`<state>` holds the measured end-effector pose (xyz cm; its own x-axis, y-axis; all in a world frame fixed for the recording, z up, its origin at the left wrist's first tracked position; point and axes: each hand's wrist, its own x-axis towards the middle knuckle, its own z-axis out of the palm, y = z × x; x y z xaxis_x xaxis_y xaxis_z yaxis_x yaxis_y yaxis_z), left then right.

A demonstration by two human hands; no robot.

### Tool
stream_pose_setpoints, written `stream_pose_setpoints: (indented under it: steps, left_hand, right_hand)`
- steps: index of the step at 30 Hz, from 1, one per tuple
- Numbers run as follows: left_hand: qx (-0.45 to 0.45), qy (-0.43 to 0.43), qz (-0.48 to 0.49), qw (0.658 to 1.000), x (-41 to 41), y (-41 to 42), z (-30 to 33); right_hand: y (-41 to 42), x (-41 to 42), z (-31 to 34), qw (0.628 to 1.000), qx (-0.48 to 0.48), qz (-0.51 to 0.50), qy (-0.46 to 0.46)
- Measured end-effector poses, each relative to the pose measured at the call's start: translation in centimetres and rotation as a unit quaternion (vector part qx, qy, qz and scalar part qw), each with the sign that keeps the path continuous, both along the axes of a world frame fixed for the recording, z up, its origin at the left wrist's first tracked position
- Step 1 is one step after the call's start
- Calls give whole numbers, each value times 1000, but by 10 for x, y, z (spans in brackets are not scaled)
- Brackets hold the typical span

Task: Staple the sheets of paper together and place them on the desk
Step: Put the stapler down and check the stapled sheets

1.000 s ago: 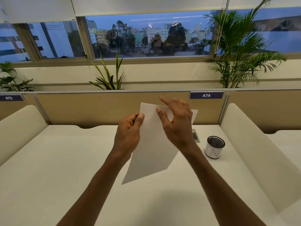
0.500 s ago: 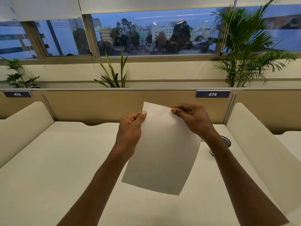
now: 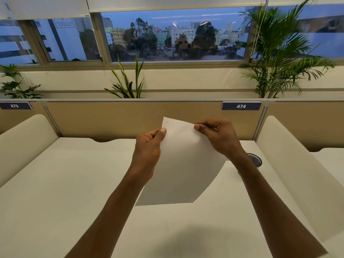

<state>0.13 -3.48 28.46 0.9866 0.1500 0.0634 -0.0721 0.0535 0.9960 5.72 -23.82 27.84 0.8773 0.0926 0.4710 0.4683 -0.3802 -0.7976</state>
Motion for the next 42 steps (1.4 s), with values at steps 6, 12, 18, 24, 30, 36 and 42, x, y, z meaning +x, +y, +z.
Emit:
stream_pose_setpoints:
  steps: [6, 12, 18, 24, 30, 36, 42]
  left_hand:
    - [-3, 4, 0, 1000, 2, 0, -3]
    - [30, -18, -3, 999, 0, -2, -3]
    - [95, -68, 14, 993, -2, -12, -7]
    - [99, -103, 73, 987, 0, -30, -10]
    - [78, -112, 144, 980, -3, -55, -10]
    - [30, -132, 171, 976, -18, -83, -4]
    - [26, -147, 141, 979, -19, -86, -19]
  right_hand:
    - [0, 0, -1, 1000, -7, -10, 1]
    - [-1, -2, -1, 1000, -25, -19, 0]
    - [8, -12, -9, 984, -107, -113, -90]
    - [44, -62, -38, 970, -165, -137, -113]
    - [85, -92, -86, 966, -226, -118, -40]
    - [80, -97, -84, 986, -88, -141, -20]
    - [45, -93, -60, 970, -41, -220, -90]
